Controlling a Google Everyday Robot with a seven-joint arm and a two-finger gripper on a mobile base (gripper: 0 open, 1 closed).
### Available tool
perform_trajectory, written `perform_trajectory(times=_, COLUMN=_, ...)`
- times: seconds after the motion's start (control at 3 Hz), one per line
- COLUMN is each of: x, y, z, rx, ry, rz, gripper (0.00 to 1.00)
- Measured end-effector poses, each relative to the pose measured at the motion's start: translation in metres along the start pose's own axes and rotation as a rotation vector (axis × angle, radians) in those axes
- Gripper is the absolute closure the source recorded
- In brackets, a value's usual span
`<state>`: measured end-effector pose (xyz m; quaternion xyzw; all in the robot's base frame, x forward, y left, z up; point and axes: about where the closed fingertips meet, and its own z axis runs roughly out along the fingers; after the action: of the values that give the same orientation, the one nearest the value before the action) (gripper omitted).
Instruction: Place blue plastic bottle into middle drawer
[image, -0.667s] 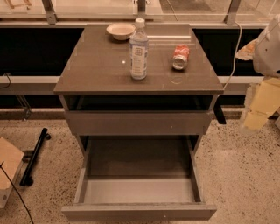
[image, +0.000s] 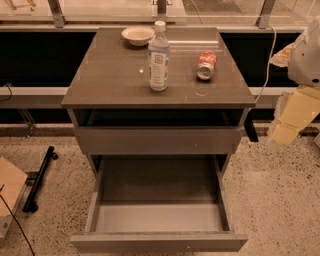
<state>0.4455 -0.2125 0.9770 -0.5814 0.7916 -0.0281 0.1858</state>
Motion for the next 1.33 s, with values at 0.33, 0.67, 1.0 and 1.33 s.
perform_trajectory(times=0.33, x=-0.019, y=-0.01, z=0.012, rx=0.02, ry=-0.084, rz=0.038, gripper=0.0)
perform_trajectory(times=0.67, x=-0.041, y=-0.023, z=0.028, rx=0.03, ry=-0.166, rz=0.063, gripper=0.0)
perform_trajectory(times=1.0, x=-0.068, y=-0.041, z=0.047, rx=0.035, ry=-0.238, rz=0.079, gripper=0.0)
perform_trajectory(times=1.33, x=-0.098, y=-0.082, z=0.084, rx=0.014, ry=-0.295, rz=0.08, gripper=0.0)
